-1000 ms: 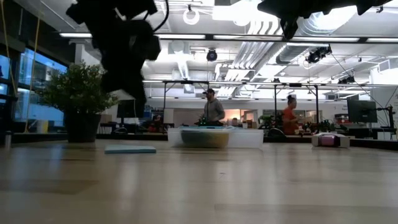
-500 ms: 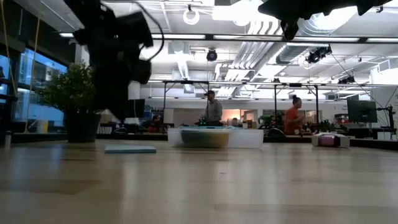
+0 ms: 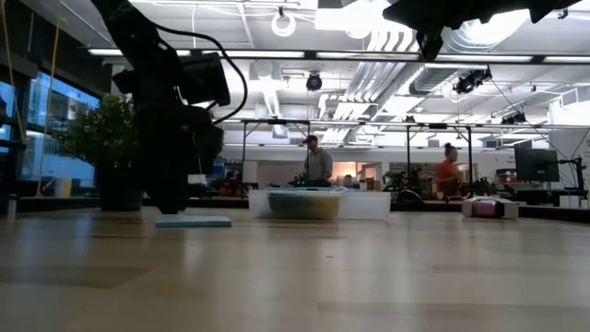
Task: Pack school essentials
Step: Put the blue sticky note in the supply box
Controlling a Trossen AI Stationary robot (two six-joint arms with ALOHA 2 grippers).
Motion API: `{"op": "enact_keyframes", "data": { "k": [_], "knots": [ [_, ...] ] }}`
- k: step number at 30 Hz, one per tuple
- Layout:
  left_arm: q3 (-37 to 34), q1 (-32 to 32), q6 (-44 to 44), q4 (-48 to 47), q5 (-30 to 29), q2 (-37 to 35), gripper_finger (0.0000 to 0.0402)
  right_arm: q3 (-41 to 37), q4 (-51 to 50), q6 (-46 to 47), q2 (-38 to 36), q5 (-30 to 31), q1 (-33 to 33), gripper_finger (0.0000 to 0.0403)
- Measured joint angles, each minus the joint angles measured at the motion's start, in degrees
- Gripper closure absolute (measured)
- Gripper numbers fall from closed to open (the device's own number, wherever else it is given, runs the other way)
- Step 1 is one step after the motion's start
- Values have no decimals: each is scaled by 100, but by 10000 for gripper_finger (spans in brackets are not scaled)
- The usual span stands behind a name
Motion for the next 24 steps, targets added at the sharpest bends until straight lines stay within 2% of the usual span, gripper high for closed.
{"op": "enact_keyframes", "data": {
  "k": [9,18,24],
  "knots": [
    [10,-90,21,36,-128,107,278,0,0,25,0,0,0,402],
    [5,-129,396,57,-231,80,393,0,0,25,0,0,0,402],
    [9,-124,407,42,-207,82,399,0,0,25,0,0,0,402]
  ]
}}
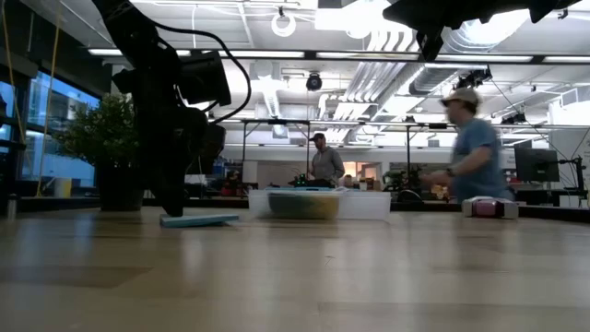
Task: Pack school essentials
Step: Put the blue sticky note in the supply box
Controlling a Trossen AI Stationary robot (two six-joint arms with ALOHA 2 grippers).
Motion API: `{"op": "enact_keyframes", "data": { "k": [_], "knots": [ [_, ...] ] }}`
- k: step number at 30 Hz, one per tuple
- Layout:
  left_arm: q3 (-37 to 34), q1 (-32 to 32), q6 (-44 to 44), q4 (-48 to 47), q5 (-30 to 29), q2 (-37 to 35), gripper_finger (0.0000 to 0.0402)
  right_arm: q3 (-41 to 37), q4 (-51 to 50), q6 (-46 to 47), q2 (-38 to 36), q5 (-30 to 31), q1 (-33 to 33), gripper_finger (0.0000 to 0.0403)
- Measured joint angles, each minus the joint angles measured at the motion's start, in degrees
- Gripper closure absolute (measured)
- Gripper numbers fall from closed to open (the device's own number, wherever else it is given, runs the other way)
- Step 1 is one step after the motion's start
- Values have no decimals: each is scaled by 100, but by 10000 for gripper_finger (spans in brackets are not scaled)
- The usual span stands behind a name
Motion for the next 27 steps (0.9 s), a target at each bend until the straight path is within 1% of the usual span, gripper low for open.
{"op": "enact_keyframes", "data": {
  "k": [4,7,15,20,25,27],
  "knots": [
    [50,35,2,-97,-12,-87,401,0,0,-1,0,0,0,402],
    [107,91,5,-99,-22,-296,401,0,0,-1,0,0,0,402],
    [117,279,64,-167,59,-1248,401,0,-59,-9,0,1,-2,402],
    [117,310,128,-155,-71,-1905,401,0,-55,-66,0,4,-1,402],
    [117,310,-6,62,-89,-2485,401,0,-50,-54,0,39,-2,402],
    [117,310,-1,299,-88,-2705,401,0,-3,-52,-1,37,0,402]
  ]
}}
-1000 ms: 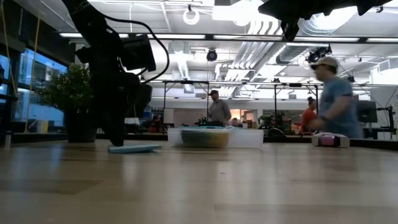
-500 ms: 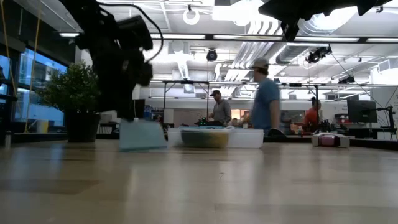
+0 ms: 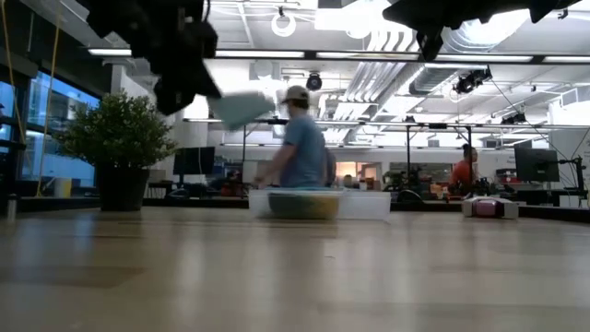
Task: Pack school essentials
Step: Put the blue sticky note in the supply box
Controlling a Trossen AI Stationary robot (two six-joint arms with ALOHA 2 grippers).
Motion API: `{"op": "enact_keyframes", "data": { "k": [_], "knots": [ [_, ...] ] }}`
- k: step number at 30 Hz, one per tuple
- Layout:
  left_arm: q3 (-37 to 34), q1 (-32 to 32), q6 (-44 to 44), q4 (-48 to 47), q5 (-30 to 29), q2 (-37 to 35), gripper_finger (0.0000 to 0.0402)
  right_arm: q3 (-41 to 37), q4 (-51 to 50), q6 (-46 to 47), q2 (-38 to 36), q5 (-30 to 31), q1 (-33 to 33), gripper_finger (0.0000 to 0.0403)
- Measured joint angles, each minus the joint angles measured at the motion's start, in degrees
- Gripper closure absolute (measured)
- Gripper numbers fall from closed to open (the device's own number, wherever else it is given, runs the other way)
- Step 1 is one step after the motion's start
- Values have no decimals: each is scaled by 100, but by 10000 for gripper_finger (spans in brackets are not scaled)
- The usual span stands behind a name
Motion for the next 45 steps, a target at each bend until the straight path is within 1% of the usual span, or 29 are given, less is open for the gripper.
{"op": "enact_keyframes", "data": {
  "k": [3,10,17,21,25,30,36,39,41,43,45],
  "knots": [
    [2,-16,59,443,-86,-303,401,0,128,-13,1,-72,0,402],
    [9,-135,46,1611,-824,-726,401,2,496,-41,1,-195,2,402],
    [11,-317,235,2940,-1264,-787,401,2,751,-61,1,-224,2,402],
    [11,-396,304,3367,-1556,-785,401,2,795,-145,0,-289,2,402],
    [11,-470,368,3382,-1866,-783,401,2,792,-149,-2,-303,2,402],
    [11,-474,355,3357,-1811,-783,401,2,790,-149,1,-344,2,402],
    [11,-579,170,2454,-1855,-728,401,2,779,-149,0,-354,2,402],
    [11,-579,38,2079,-1826,-508,401,2,768,-149,0,-348,2,402],
    [11,-626,-55,1991,-1685,-300,401,2,765,-131,0,-318,2,402],
    [11,-722,-153,1944,-1515,-27,400,2,734,178,0,-301,2,402],
    [9,-860,-248,1844,-1441,260,395,14,636,698,79,-226,4,402]
  ]
}}
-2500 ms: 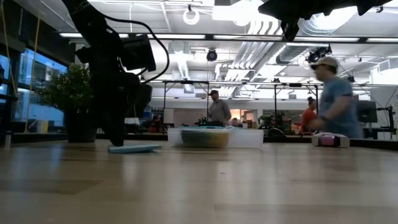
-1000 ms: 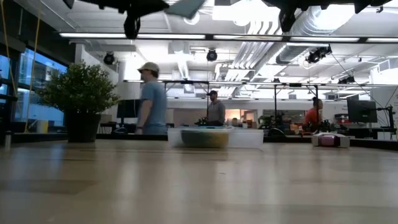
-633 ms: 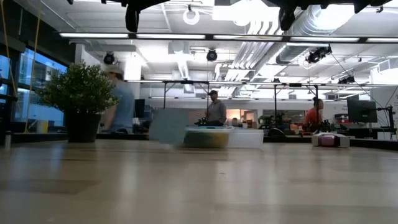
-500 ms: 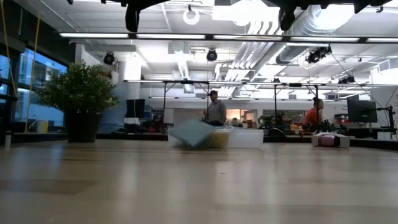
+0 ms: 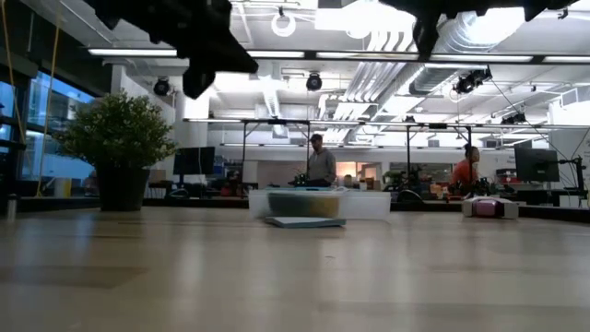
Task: Pack school essentials
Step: Put the blue sticky note in the supply box
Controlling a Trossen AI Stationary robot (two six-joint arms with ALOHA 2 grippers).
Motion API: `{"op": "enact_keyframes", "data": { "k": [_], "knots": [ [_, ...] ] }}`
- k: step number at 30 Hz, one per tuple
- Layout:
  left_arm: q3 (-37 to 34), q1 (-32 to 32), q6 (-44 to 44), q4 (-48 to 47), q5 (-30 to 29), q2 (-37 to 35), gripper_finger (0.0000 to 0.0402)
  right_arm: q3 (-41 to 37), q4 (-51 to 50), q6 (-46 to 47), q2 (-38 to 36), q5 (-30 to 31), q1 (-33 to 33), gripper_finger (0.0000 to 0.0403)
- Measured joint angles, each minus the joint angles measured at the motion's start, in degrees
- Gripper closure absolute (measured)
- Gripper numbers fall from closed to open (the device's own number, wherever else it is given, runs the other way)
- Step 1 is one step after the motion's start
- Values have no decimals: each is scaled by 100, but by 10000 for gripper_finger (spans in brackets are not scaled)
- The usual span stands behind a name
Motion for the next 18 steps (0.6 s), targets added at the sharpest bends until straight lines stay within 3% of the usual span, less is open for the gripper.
{"op": "enact_keyframes", "data": {
  "k": [4,7,12,18],
  "knots": [
    [0,-376,-123,-174,8,561,380,2,-668,837,310,18,9,402],
    [-69,-736,-413,-241,3,1058,393,-1,-1052,1189,755,-182,95,402],
    [-212,-1305,-1321,249,-166,2008,400,-3,-1237,1714,1895,-284,338,402],
    [-62,-1461,-1979,714,-448,3095,401,-9,-1050,2274,3282,-133,424,402]
  ]
}}
